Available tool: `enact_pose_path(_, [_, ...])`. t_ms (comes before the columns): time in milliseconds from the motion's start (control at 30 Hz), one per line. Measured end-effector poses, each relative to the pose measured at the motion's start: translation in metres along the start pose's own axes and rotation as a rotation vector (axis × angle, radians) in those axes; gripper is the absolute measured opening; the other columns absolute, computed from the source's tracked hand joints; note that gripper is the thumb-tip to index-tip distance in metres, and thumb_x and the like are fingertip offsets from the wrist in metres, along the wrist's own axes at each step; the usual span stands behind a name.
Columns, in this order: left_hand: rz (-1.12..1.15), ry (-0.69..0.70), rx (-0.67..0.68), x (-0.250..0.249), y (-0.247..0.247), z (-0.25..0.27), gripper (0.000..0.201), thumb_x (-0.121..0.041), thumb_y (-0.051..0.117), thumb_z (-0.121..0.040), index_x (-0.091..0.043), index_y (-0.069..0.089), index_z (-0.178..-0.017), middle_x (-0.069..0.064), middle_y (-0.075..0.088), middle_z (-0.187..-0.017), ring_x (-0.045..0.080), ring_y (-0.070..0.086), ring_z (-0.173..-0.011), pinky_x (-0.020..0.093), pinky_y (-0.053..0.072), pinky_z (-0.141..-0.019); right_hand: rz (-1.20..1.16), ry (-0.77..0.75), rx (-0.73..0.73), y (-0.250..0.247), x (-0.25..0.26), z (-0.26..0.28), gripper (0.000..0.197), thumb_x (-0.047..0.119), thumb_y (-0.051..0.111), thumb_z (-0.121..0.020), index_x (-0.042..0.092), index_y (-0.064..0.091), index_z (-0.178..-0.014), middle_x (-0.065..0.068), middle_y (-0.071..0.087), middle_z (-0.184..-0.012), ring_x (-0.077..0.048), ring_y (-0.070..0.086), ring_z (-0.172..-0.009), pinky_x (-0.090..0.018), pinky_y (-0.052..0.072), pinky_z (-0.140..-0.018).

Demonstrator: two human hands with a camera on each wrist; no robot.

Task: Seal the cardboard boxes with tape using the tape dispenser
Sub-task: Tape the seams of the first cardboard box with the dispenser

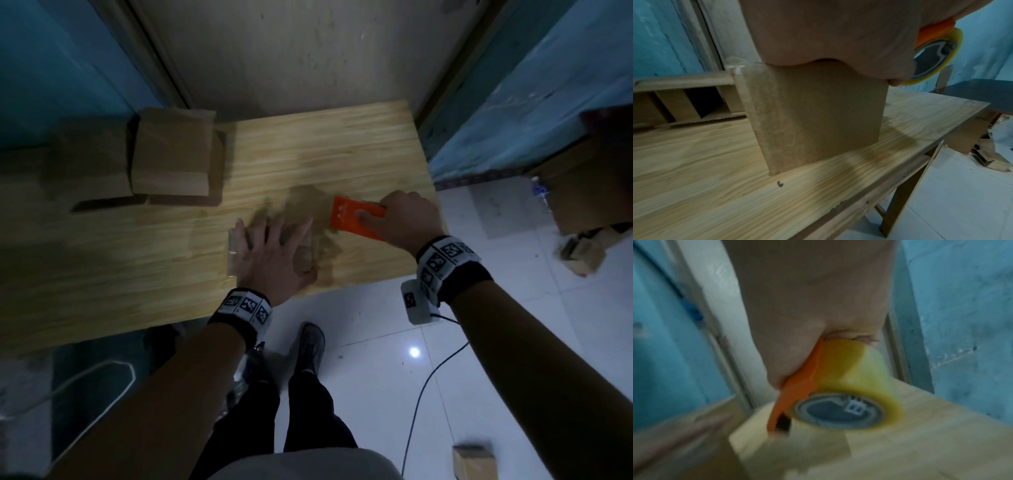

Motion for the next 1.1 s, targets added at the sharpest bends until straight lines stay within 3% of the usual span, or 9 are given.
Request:
enact_pose_path(167, [0.015, -0.001, 0.018, 0.001, -0.001, 0.000, 0.093, -0.087, 0.032, -0.072, -0.046, 0.001, -0.150, 0.006, 0.023, -0.156, 0.034, 0.018, -0.143, 0.067, 0.000, -0.112, 0.014, -0.153, -0.048, 0.018, 0.029, 0.005, 0.052, 0.061, 0.040, -0.099, 0.024, 0.058, -0.130, -0.007, 0.070, -0.107, -0.030, 0.067, -0.092, -0.036, 0.042, -0.075])
enact_pose_path(300, [0.031, 0.006, 0.044, 0.002, 0.001, 0.001, 0.101, -0.087, 0.039, -0.069, -0.046, -0.005, -0.150, 0.006, 0.019, -0.157, 0.034, 0.013, -0.145, 0.067, -0.002, -0.111, 0.084, -0.153, 0.013, 0.052, 0.042, -0.005, 0.053, 0.054, 0.035, -0.103, 0.018, 0.046, -0.141, -0.010, 0.065, -0.121, -0.031, 0.061, -0.108, -0.043, 0.040, -0.093])
enact_pose_path(433, [0.021, 0.035, 0.068, 0.003, 0.002, -0.001, 0.113, -0.078, 0.058, -0.064, -0.043, -0.006, -0.151, 0.006, 0.018, -0.157, 0.036, 0.013, -0.144, 0.069, -0.001, -0.111, 0.151, -0.165, -0.006, 0.071, 0.055, -0.007, 0.049, 0.045, 0.041, -0.105, 0.011, 0.045, -0.139, -0.011, 0.064, -0.123, -0.031, 0.059, -0.113, -0.042, 0.040, -0.097])
enact_pose_path(633, [-0.007, 0.035, 0.049, 0.002, 0.002, 0.000, 0.115, -0.070, 0.065, -0.064, -0.042, -0.003, -0.152, 0.005, 0.022, -0.155, 0.034, 0.021, -0.140, 0.067, 0.003, -0.112, 0.058, -0.128, -0.065, 0.075, 0.055, -0.008, 0.040, 0.042, 0.051, -0.101, 0.013, 0.053, -0.128, -0.009, 0.066, -0.117, -0.030, 0.062, -0.106, -0.040, 0.043, -0.092])
enact_pose_path(733, [0.027, -0.005, 0.057, 0.004, 0.000, -0.002, 0.115, -0.068, 0.064, -0.065, -0.043, -0.007, -0.151, 0.005, 0.022, -0.155, 0.034, 0.020, -0.140, 0.066, 0.001, -0.113, -0.152, -0.109, -0.168, 0.061, 0.048, -0.002, 0.050, 0.042, 0.058, -0.096, 0.010, 0.050, -0.134, -0.011, 0.057, -0.133, -0.031, 0.053, -0.121, -0.044, 0.044, -0.095])
enact_pose_path(867, [0.044, -0.066, 0.076, 0.009, 0.003, -0.004, 0.113, -0.070, 0.061, -0.068, -0.036, -0.007, -0.152, 0.004, 0.021, -0.155, 0.032, 0.020, -0.140, 0.065, -0.002, -0.114, -0.620, -0.361, -0.386, 0.036, 0.072, 0.034, 0.034, 0.018, 0.048, -0.102, 0.001, 0.052, -0.132, -0.016, 0.057, -0.132, -0.031, 0.053, -0.124, -0.038, 0.043, -0.101])
enact_pose_path(933, [0.028, -0.072, 0.078, 0.009, 0.003, -0.004, 0.106, -0.068, 0.054, -0.072, -0.030, -0.002, -0.153, 0.003, 0.022, -0.154, 0.031, 0.023, -0.139, 0.065, 0.001, -0.114, -0.861, -0.420, -0.268, 0.046, 0.097, 0.055, 0.046, 0.020, 0.042, -0.104, 0.002, 0.040, -0.147, -0.011, 0.048, -0.148, -0.018, 0.044, -0.137, -0.030, 0.036, -0.112])
enact_pose_path(1000, [0.023, -0.077, 0.059, 0.010, 0.001, -0.002, 0.091, -0.058, 0.043, -0.080, -0.027, -0.002, -0.154, 0.003, 0.022, -0.154, 0.030, 0.022, -0.140, 0.065, 0.002, -0.114, -1.042, -0.377, -0.082, 0.070, 0.121, 0.065, 0.056, 0.018, 0.039, -0.105, 0.004, 0.020, -0.156, 0.005, 0.030, -0.158, 0.002, 0.031, -0.143, -0.020, 0.028, -0.115])
enact_pose_path(1100, [0.035, -0.077, 0.055, 0.011, -0.001, 0.000, 0.084, -0.042, 0.039, -0.086, -0.026, -0.007, -0.154, 0.004, 0.021, -0.153, 0.029, 0.021, -0.140, 0.064, 0.001, -0.115, -1.166, -0.304, 0.006, 0.096, 0.138, 0.070, 0.064, 0.017, 0.035, -0.104, 0.009, 0.002, -0.158, 0.002, 0.017, -0.163, -0.001, 0.023, -0.148, -0.019, 0.025, -0.118])
Point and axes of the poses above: each hand's wrist, its own z-axis away from the middle knuckle, its own y-axis out of the palm, x = y × z, the point moved 8 cm from there along -z, towards the middle knuckle
